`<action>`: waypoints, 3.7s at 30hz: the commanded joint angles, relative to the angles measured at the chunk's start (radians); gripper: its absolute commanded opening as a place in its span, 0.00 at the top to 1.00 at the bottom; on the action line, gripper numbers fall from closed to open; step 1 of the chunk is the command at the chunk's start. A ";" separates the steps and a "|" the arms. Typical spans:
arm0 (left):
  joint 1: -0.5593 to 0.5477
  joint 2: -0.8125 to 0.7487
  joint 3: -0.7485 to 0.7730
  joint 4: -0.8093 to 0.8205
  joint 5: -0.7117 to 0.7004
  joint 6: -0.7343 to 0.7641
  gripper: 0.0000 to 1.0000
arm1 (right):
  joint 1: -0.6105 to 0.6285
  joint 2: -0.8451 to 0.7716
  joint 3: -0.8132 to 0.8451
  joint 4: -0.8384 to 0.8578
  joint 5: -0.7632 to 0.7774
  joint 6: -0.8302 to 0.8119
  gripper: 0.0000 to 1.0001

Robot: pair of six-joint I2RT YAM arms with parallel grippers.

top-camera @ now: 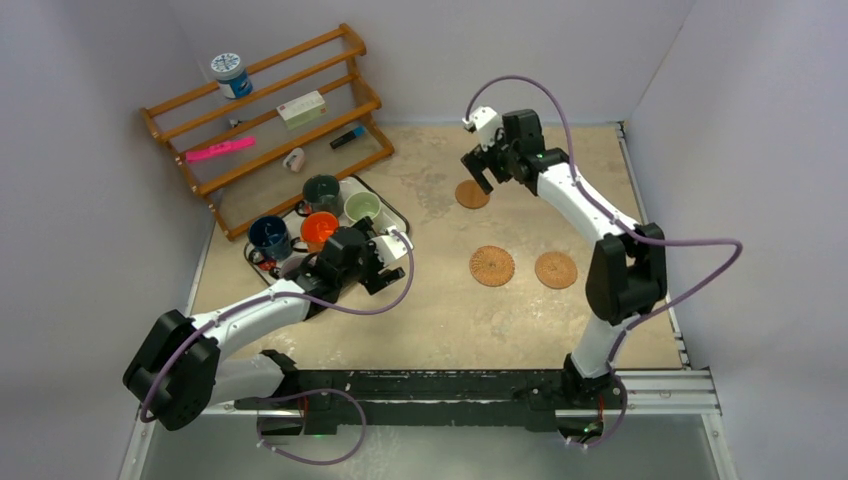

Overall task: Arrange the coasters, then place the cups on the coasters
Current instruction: Move the coaster to the center of the board.

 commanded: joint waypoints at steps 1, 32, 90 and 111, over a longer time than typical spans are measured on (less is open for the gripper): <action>0.005 -0.004 -0.014 0.040 0.025 0.011 0.00 | 0.004 -0.089 -0.180 -0.041 -0.045 -0.060 0.01; 0.005 0.037 -0.022 0.061 0.013 0.021 0.00 | 0.020 0.384 0.200 0.045 0.131 0.061 0.01; 0.004 0.044 -0.016 0.051 0.058 0.007 0.00 | -0.515 -0.063 -0.242 0.216 0.003 -0.001 0.01; 0.004 0.044 -0.022 0.057 0.072 0.008 0.00 | -0.566 0.166 -0.176 0.265 0.096 -0.036 0.01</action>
